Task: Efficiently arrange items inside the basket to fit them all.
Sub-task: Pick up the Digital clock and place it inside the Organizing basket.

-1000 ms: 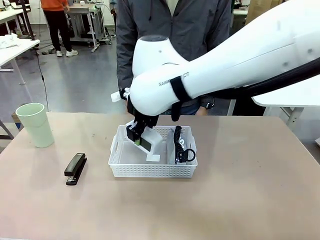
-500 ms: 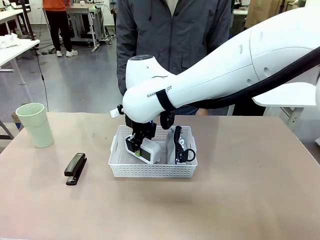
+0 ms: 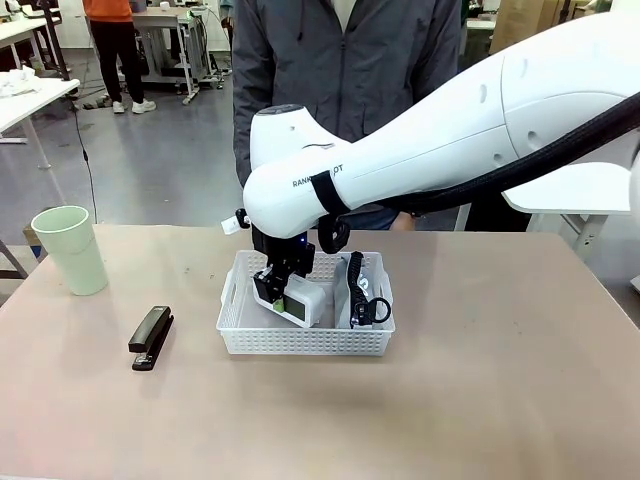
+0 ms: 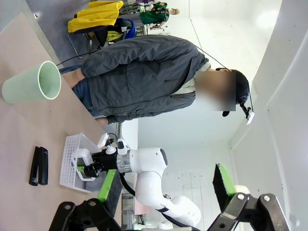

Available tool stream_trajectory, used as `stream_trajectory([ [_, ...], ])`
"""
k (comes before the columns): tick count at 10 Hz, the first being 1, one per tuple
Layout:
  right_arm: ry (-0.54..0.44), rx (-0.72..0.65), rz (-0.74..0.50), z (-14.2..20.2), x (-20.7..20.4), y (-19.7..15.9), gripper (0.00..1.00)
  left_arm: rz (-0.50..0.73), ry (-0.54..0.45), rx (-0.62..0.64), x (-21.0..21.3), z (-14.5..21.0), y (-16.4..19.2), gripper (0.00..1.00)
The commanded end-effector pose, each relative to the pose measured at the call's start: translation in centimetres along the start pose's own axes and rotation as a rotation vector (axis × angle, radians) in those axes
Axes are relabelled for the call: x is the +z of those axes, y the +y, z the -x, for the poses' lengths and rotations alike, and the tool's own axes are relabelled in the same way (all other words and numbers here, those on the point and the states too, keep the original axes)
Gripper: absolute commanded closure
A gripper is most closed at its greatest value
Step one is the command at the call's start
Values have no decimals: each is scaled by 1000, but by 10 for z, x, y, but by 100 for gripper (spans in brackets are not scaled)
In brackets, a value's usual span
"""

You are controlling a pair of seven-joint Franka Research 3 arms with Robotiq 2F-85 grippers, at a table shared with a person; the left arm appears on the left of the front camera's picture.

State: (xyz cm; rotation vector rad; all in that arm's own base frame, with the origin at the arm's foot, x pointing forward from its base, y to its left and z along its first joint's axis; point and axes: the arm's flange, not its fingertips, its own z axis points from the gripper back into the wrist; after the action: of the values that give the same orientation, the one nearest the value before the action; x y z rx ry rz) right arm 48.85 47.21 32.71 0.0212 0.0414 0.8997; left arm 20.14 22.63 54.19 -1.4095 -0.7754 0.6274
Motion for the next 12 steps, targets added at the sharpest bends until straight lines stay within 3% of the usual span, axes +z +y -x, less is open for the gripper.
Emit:
stream_trajectory([
  [1, 13, 30, -12, -2, 4, -2, 1, 9, 6, -14, 1, 1, -1, 0],
  [4, -1, 35, -21, 1, 8, -3, 0, 9, 6, -14, 1, 1, -1, 0],
  [7, -86, 47, -25, 29, 61, -3, 0, 9, 6, -14, 1, 1, -1, 0],
  [10, -151, -61, -115, 109, 134, -28, 0, 9, 6, -14, 1, 1, -1, 0],
  [12, -307, -304, -174, 187, 175, -62, 0, 9, 6, -14, 1, 1, -1, 0],
])
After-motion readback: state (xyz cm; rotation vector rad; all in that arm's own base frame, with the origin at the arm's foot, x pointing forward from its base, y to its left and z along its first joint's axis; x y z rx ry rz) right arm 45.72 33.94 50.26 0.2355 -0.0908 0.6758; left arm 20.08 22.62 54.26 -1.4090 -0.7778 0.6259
